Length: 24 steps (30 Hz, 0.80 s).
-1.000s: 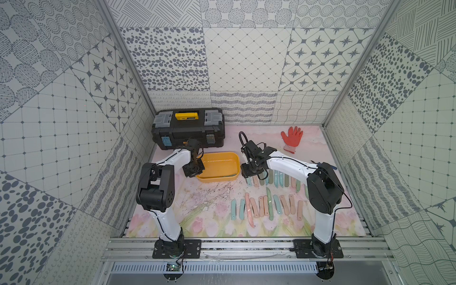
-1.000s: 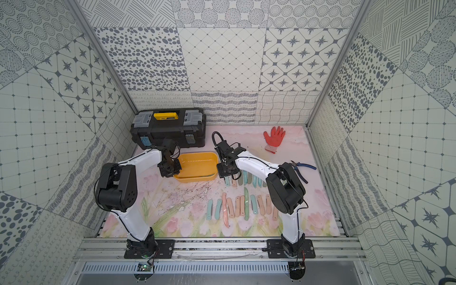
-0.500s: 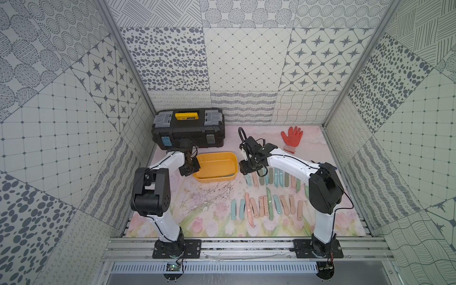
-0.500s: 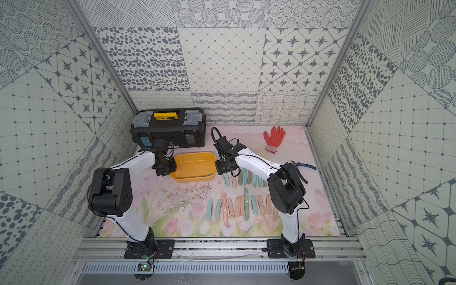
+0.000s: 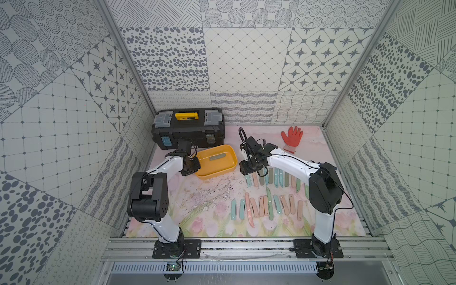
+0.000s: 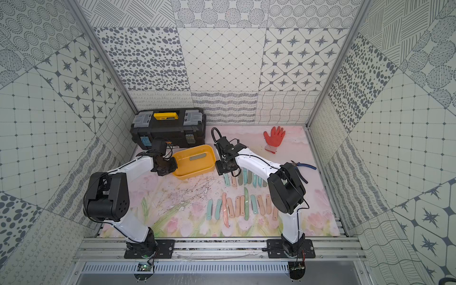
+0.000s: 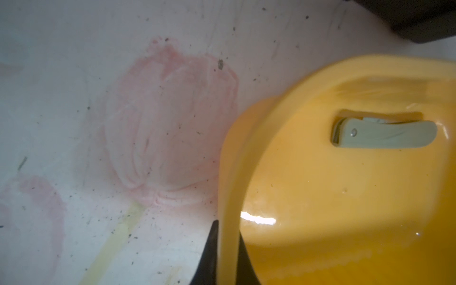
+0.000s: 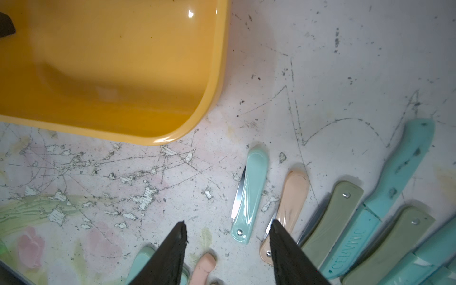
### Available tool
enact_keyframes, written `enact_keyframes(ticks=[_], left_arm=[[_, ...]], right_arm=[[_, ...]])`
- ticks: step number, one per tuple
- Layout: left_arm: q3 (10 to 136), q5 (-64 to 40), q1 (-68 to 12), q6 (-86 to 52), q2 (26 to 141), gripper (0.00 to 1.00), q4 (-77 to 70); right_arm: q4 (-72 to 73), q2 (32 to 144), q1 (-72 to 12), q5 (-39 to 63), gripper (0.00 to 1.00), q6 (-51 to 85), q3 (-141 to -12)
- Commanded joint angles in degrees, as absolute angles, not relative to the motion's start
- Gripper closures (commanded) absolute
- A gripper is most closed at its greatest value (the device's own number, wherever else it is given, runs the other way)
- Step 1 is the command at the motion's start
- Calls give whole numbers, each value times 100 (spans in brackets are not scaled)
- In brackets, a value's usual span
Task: Take the fruit knife out of the storage box
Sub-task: Adjust the storage box at the center of the board.
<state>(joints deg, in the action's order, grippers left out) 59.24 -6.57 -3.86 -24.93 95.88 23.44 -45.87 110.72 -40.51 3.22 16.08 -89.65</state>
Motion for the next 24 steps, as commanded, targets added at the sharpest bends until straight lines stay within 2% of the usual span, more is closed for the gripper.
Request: enact_keyframes(ticks=[1, 5, 7, 12, 15, 19, 24], left_arm=[[5890, -1055, -326, -2302, 9435, 100, 1927], [5920, -1354, -382, -2234, 9498, 100, 1962], [5924, -1168, -527, -2110, 9428, 100, 2056], [5954, 781, -1320, -1729, 9328, 100, 2458], [5850, 1736, -1480, -1762, 9174, 100, 2466], [5347, 2604, -1563, -1902, 8579, 100, 2011], [4475, 3006, -1598, -1941, 7533, 100, 1110]], right_arm=[[-4425, 10934, -3991, 386, 43, 1617, -8903], [-4439, 10929, -3981, 292, 43, 1591, -8892], [-4376, 10778, -3969, 68, 43, 1589, -8792], [-4025, 10398, -3908, -110, 42, 1383, -8586], [-4022, 10389, -3863, -128, 42, 1363, -8618], [-3931, 10363, -3838, -131, 42, 1417, -8554], [-3911, 10392, -3828, -98, 41, 1450, -8542]])
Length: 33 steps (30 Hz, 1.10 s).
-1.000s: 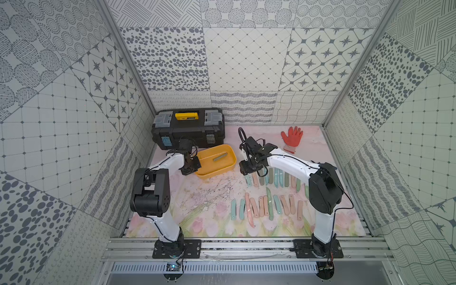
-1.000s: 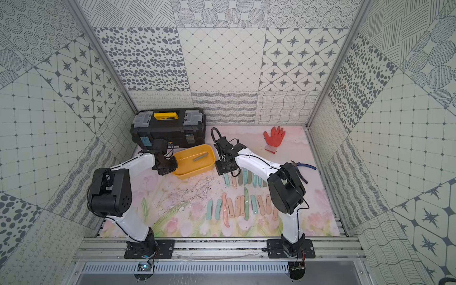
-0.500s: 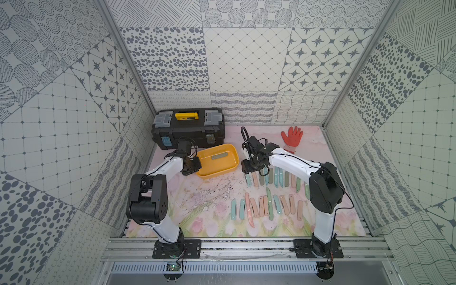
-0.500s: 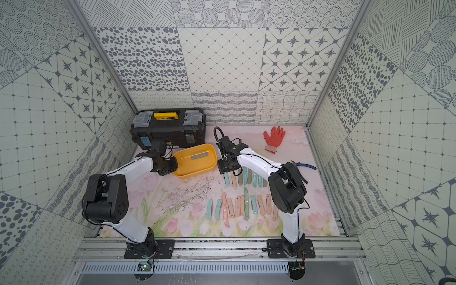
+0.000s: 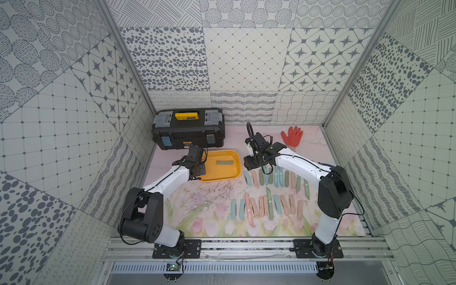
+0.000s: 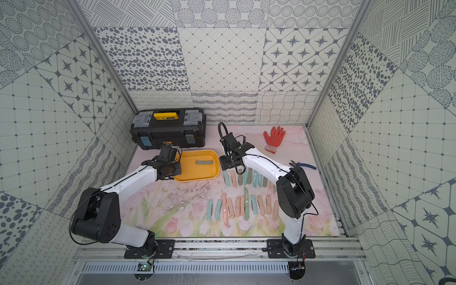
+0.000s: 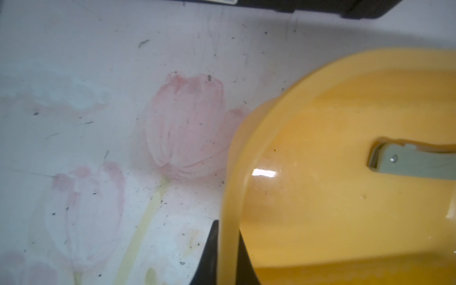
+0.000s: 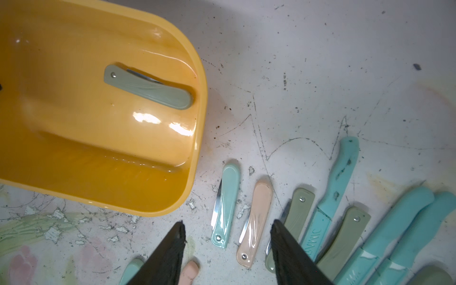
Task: Take the fruit knife out of the storage box
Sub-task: Adjust the storage box at the center of the board.
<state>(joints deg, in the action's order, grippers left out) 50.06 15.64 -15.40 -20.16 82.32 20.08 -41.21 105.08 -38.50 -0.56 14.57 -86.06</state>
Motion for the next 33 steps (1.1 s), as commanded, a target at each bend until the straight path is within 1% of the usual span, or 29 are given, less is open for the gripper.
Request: enact_keyframes(ticks=[1, 4, 6, 9, 12, 14, 17, 21, 24, 26, 29, 33], left_arm=[[4329, 2998, -1607, -1893, 7334, 100, 915], [3746, 2896, -1643, -1689, 6689, 100, 158], [3614, 2889, -1629, -1661, 6492, 100, 103], [3918, 2685, -1629, -1652, 6816, 100, 480], [4360, 1935, -1628, -1567, 7483, 100, 779], [4811, 1426, -1624, -1573, 8044, 100, 1156], [5360, 587, -1592, -1636, 8550, 100, 1612], [6022, -125, -1507, -1801, 8631, 100, 2438], [6711, -673, -1302, -1985, 8750, 100, 3538], [7083, -1058, -1026, -2108, 8815, 100, 4233], [7310, -1684, -726, -1869, 8835, 100, 4923], [7447, -1914, -677, -1517, 8953, 100, 5522]], right_arm=[[-3907, 10408, -3831, -74, 41, 1464, -8534], [-3894, 10456, -3829, -9, 42, 1484, -8559], [-3862, 10468, -3839, 172, 42, 1367, -8603], [-3689, 10432, -3955, 464, 42, 887, -8622], [-3599, 10475, -4163, 711, 41, 253, -8760], [-3763, 10628, -4227, 798, 41, 18, -9022], [-3908, 10759, -4258, 691, 41, 0, -9228], [-3755, 10641, -4247, 575, 40, 53, -9129], [-3697, 10557, -4236, 476, 40, 88, -9047], [-3618, 10527, -4223, 505, 40, 118, -8983], [-3548, 10529, -4224, 537, 40, 149, -8967], [-3420, 10539, -4223, 558, 39, 222, -8956]])
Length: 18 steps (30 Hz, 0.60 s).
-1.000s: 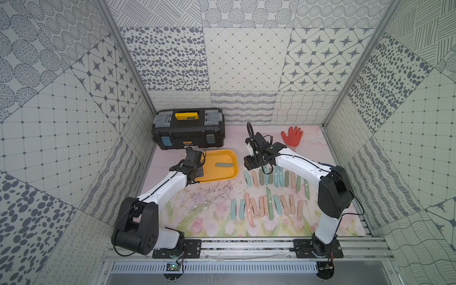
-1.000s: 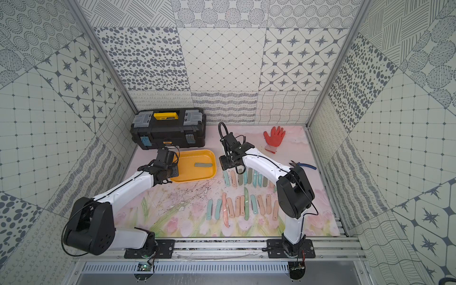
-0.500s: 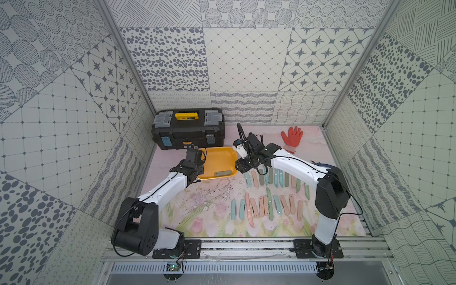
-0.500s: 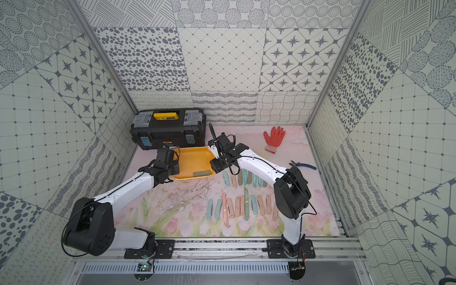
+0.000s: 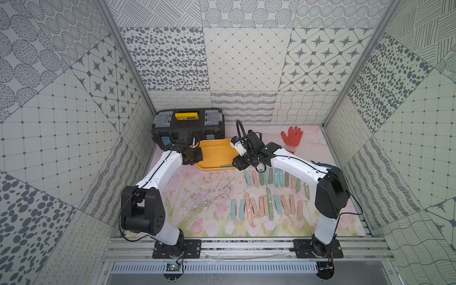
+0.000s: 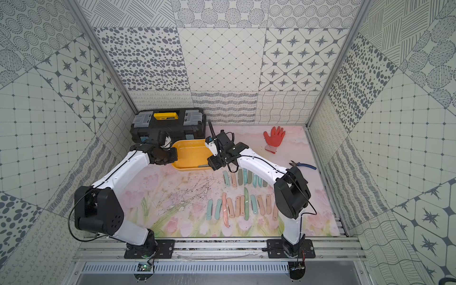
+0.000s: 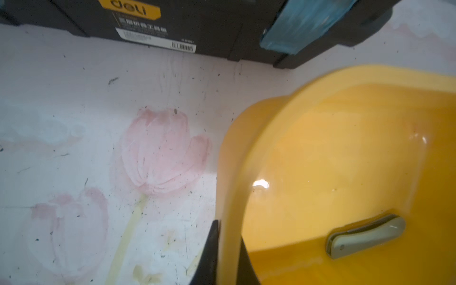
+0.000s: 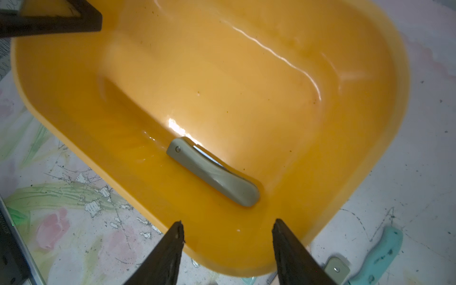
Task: Take the fruit knife out of the storage box
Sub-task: Adjust the storage box at the center of the board.
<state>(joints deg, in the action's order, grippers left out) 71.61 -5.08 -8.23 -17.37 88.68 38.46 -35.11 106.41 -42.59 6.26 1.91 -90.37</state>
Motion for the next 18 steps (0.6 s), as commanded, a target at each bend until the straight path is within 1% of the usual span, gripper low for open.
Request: enact_keyframes(ticks=[1, 4, 6, 8, 11, 14, 18], left_arm=[[7474, -1922, -678, -1456, 9008, 100, 5647], [7481, -2195, -634, -1301, 9186, 100, 5977], [7486, -2575, -542, -1280, 9478, 100, 6247], [7505, -2703, -545, -1157, 9791, 100, 6495], [7439, -2153, -541, -1299, 9977, 100, 6603], [7386, -2433, -459, -1552, 10071, 100, 6578], [7323, -1986, -446, -1661, 10251, 100, 6793]], right_arm=[[-3406, 10540, -4221, 550, 40, 241, -8956], [-3394, 10504, -4220, 532, 40, 265, -8943], [-3337, 10436, -4219, 509, 39, 277, -8872], [-3288, 10390, -4211, 504, 39, 272, -8833], [-3295, 10393, -4210, 500, 39, 278, -8874], [-3246, 10389, -4214, 521, 39, 303, -8860], [-3196, 10379, -4215, 506, 39, 330, -8853]])
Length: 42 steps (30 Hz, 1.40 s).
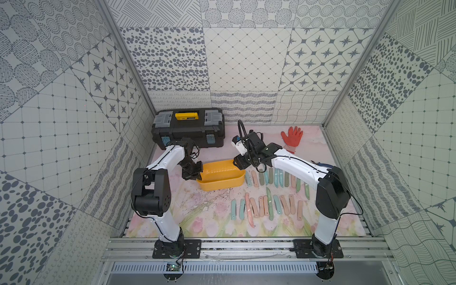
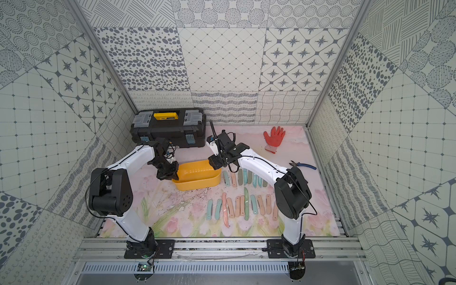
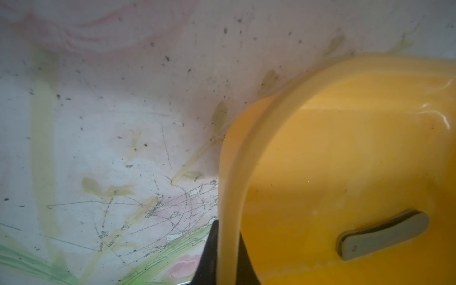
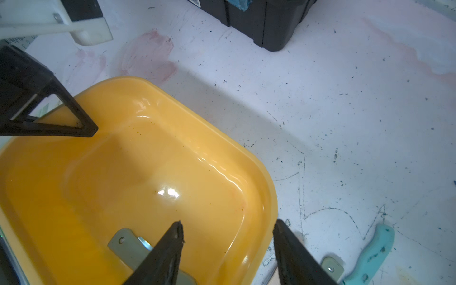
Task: Take the fruit knife out of the storage box
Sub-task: Adjust the storage box at the center of the board.
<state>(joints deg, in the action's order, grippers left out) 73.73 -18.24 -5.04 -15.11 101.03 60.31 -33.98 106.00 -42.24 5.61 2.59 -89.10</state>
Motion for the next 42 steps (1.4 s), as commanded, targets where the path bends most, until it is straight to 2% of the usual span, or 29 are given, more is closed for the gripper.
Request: enact_keyframes(ticks=[1, 3, 14, 20, 26, 31, 38, 42], left_arm=[[7357, -1765, -442, -1669, 10296, 100, 6897], [7416, -1451, -431, -1713, 10360, 100, 6996], [7548, -1332, -408, -1841, 10649, 100, 6831], [7464, -118, -454, -1889, 10177, 100, 6348], [7614, 1097, -992, -2088, 9807, 100, 6072], [7528, 1494, -1362, -2496, 10041, 100, 5695], [6688, 1772, -1383, -2515, 9814, 100, 4232], [6924, 2116, -1386, -2399, 10182, 100, 4348]], right_arm=[[-3167, 10379, -4211, 514, 39, 330, -8835], [-3196, 10422, -4216, 533, 39, 343, -8874], [-3146, 10414, -4219, 512, 39, 359, -8798], [-3107, 10482, -4214, 582, 39, 334, -8811], [-3114, 10656, -4218, 815, 38, 211, -9013], [-3190, 10826, -4223, 1008, 39, 93, -9206], [-3522, 11115, -4266, 1599, 38, -433, -9495], [-3991, 11523, -4281, 1755, 37, -781, -9958]])
